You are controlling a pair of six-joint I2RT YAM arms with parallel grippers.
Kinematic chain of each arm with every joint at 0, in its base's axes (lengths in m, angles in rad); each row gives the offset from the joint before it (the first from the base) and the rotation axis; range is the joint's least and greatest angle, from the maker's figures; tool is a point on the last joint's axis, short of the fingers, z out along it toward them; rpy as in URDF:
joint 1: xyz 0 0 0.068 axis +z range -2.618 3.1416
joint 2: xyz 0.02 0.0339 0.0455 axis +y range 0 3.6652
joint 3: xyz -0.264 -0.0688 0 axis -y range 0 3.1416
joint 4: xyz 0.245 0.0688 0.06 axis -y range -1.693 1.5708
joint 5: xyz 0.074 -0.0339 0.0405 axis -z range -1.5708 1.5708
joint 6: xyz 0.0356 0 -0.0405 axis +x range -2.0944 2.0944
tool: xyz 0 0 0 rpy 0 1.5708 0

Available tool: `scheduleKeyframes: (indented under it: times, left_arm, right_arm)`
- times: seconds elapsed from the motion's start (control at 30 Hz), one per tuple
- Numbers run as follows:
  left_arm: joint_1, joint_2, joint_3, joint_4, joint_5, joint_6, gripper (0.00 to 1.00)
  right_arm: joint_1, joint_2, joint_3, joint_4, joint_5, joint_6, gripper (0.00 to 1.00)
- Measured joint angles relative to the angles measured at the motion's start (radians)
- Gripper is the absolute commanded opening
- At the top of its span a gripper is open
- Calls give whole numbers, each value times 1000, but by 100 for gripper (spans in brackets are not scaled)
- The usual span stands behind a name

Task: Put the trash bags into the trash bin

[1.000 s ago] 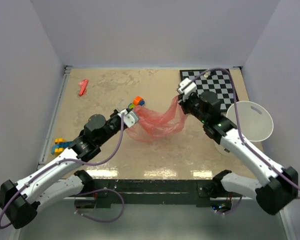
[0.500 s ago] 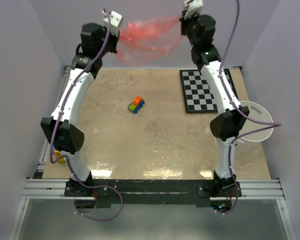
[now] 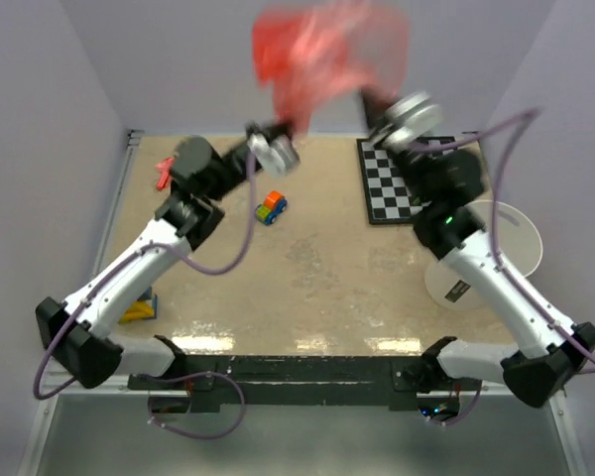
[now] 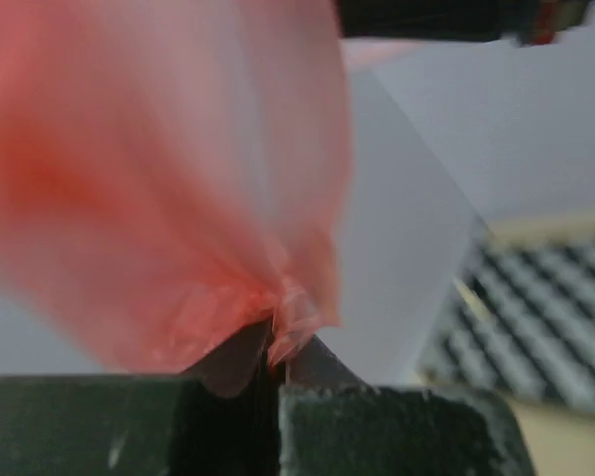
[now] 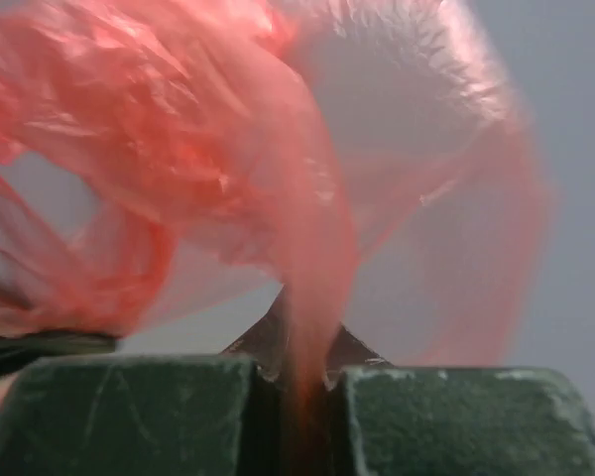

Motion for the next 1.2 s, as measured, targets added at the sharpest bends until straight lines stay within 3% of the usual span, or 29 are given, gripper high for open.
scheduleKeyframes:
  times: [0.13,0.2,0.23,0.3,0.4,0.53,0.73,0.8,0.87,0.97,1.07,1.17,1.2]
  left_arm:
    - [-34,-260,-645,-285,110,224,0]
    - [-39,-426,-916,-335,145,286,0]
    - [-43,-500,-974,-364,164,311,0]
    - [-56,-569,-958,-395,188,333,0]
    - [-58,-541,-774,-474,164,298,0]
    - [-55,-424,-565,-595,80,155,0]
    - [32,-343,-527,-781,50,-110,0]
    - [79,-344,-526,-796,49,-194,12]
    - [109,-344,-526,-801,45,-256,34]
    - [134,-337,-527,-800,48,-335,43]
    - [139,-313,-539,-753,66,-398,38]
    - [142,-256,-556,-674,92,-444,19]
    - [143,-235,-557,-657,93,-459,8]
  right_arm:
    - [173,-188,-563,-464,-58,-118,0]
    - [193,-289,-745,-670,-79,-134,0]
    - [190,-365,-780,-739,-81,-135,0]
    - [181,-484,-750,-754,-83,-132,0]
    - [179,-491,-594,-672,-45,-90,0]
    - [158,-351,-476,-574,80,34,0]
    - [-11,-72,-410,-620,187,224,0]
    - [-92,-23,-388,-661,200,287,0]
    - [-159,0,-353,-678,206,336,0]
    - [-217,3,-294,-678,198,393,0]
    - [-218,-2,-259,-654,154,439,0]
    - [-212,-5,-253,-647,121,476,0]
    - [-211,-4,-253,-652,109,483,0]
